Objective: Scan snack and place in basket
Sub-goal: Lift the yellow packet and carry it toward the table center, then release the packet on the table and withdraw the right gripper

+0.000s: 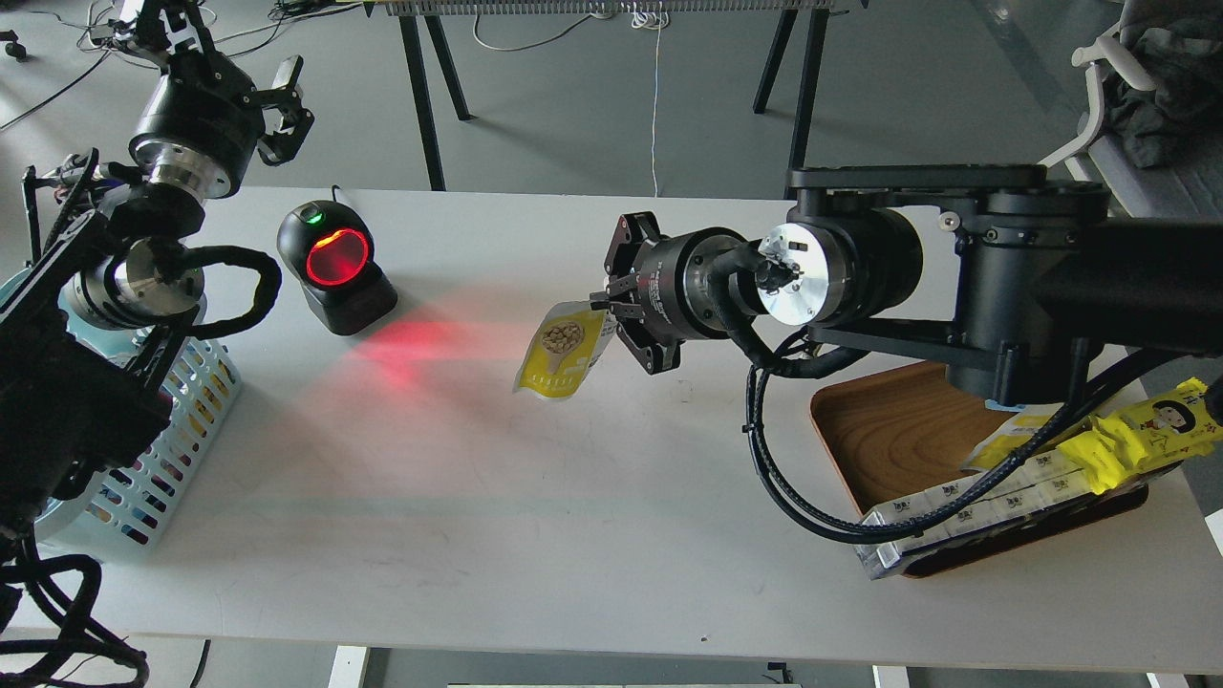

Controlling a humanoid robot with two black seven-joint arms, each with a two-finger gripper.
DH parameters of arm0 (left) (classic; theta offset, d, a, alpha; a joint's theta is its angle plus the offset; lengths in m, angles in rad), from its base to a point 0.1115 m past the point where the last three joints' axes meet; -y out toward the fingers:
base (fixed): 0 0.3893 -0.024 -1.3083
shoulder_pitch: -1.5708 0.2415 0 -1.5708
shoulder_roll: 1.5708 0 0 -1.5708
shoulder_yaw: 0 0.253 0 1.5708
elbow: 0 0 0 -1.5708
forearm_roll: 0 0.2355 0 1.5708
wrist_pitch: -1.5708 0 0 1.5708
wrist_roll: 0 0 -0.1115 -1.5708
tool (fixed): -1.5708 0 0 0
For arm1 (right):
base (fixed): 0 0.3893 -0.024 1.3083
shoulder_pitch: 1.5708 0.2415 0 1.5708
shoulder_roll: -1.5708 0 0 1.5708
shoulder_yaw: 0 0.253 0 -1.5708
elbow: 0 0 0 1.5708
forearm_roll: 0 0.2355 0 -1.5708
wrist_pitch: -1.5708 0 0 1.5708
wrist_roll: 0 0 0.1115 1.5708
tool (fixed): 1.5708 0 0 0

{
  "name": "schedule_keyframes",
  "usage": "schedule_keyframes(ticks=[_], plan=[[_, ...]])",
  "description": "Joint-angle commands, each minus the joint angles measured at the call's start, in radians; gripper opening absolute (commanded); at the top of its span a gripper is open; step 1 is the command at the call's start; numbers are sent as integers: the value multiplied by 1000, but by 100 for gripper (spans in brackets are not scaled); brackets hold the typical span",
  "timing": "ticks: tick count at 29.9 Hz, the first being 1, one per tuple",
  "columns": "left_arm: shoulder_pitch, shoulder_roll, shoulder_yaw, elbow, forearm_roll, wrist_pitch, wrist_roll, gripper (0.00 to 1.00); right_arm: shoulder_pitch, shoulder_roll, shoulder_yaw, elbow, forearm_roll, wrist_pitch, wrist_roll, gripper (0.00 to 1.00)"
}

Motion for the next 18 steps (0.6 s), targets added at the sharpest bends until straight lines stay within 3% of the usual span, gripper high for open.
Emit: schedule_keyframes(ticks=[1,4,7,12,15,18], plan=[[0,-1,1,0,0,0,0,100,-14,4,-3,-10,-3,0,0,0],[0,-1,1,0,0,-2,0,100,-17,5,-12,-13,-3,0,0,2],[0,-1,1,0,0,-2,0,100,-21,4,-20,-18,-9,0,0,12],[-1,-5,1,0,0,-2,0,100,-14,4,-22,-23,-11,0,0,42],[-1,-5,1,0,-1,-2,0,100,-6,4,-17,-23,-17,0,2,70],[-3,-5,1,0,0,-2,2,100,1,4,-5,-21,-46,0,2,83]])
